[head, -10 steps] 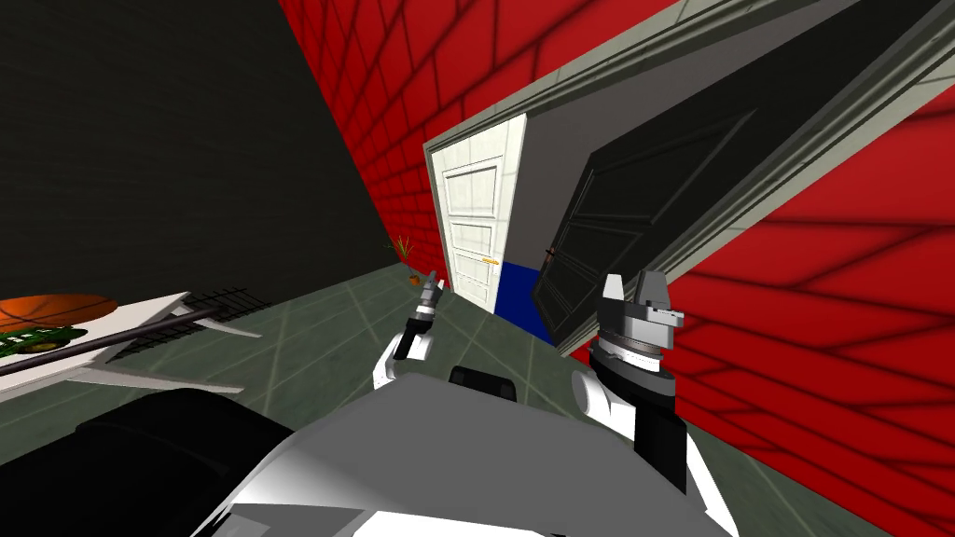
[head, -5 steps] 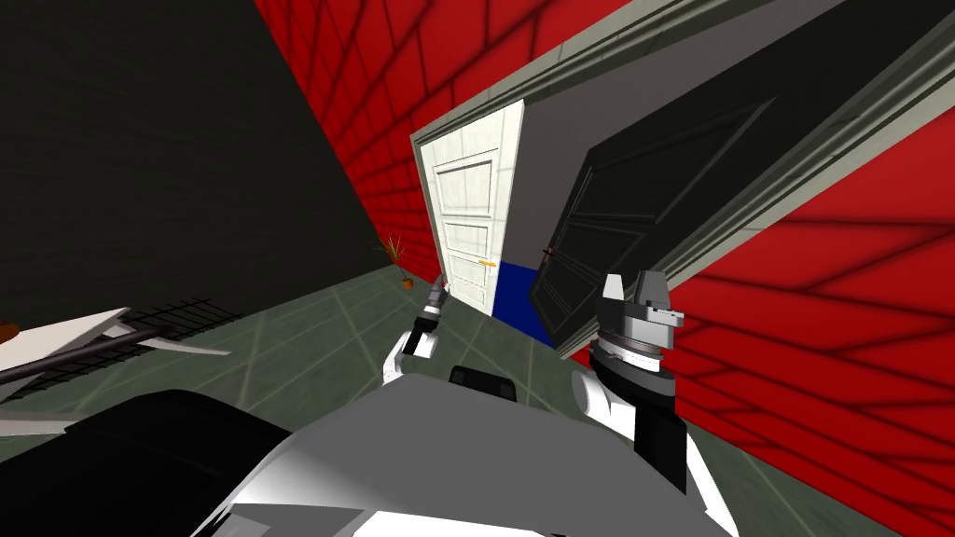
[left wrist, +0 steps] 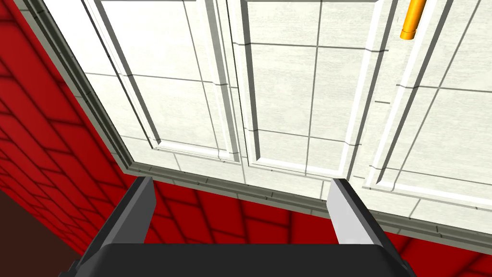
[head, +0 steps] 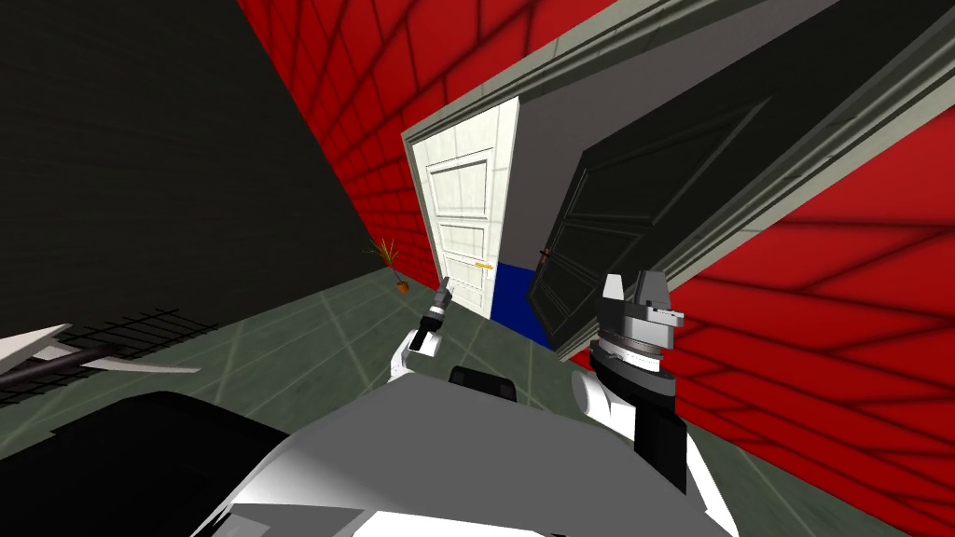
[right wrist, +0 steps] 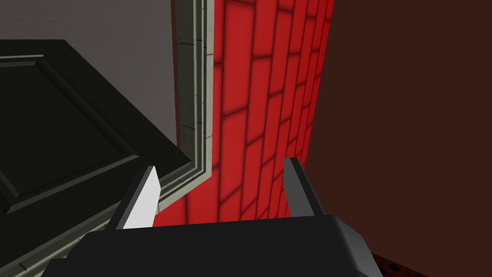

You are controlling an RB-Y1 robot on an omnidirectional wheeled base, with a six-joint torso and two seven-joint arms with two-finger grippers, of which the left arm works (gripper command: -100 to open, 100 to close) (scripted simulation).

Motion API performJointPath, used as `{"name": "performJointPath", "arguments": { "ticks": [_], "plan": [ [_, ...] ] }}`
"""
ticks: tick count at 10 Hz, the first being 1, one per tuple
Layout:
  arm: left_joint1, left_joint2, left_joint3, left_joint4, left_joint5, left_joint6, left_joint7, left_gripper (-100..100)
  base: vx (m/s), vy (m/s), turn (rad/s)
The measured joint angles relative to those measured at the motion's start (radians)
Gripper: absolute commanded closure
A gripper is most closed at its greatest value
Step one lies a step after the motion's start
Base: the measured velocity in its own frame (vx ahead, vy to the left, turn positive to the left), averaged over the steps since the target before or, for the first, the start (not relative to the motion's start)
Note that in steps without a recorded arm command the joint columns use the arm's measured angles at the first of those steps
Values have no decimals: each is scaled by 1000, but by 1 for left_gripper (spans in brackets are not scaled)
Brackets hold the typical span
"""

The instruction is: Push the door open

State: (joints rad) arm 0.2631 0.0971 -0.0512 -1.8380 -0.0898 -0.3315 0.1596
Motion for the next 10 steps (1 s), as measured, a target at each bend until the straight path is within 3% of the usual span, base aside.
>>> {"name": "performJointPath", "arguments": {
  "ticks": [10],
  "plan": [
    [-95, 14, -49, 210, 14, 19, 4, -100, 102, 24, -67]
  ]
}}
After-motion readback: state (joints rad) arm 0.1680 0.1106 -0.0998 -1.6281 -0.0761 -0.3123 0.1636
